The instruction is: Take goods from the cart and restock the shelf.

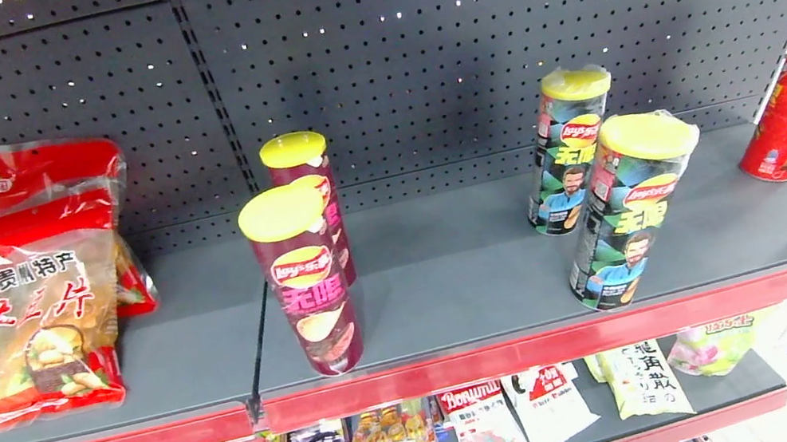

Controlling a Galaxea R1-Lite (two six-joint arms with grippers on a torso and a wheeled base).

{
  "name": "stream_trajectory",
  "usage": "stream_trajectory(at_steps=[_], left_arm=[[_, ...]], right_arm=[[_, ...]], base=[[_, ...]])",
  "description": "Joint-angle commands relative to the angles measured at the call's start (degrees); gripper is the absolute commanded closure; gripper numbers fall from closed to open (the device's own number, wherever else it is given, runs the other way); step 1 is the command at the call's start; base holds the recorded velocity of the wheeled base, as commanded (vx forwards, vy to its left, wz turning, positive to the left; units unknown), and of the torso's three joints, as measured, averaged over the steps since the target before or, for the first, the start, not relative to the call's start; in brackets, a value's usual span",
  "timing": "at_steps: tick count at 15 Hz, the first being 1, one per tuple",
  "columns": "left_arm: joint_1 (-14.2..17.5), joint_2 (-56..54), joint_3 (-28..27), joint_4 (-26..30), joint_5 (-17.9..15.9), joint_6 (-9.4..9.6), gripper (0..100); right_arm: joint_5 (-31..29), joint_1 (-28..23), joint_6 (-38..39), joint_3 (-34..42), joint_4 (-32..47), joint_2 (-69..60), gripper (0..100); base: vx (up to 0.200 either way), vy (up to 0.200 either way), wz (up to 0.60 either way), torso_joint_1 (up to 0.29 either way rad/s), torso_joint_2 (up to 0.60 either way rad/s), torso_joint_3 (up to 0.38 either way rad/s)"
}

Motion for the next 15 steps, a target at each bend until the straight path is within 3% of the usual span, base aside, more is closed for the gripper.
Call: stream_trajectory(at_steps=[1,15], left_arm=[[0.06,0.07,-0.01,-0.07,-0.01,0.01,0],[0.06,0.07,-0.01,-0.07,-0.01,-0.08,0]], right_arm=[[0.01,0.07,0.01,0.0,0.01,-0.02,0],[-0.08,0.07,0.01,0.0,0.01,-0.02,0]], base=[[0.0,-0.2,0.0,0.027,0.01,-0.007],[0.0,-0.2,0.0,0.004,0.0,0.002]])
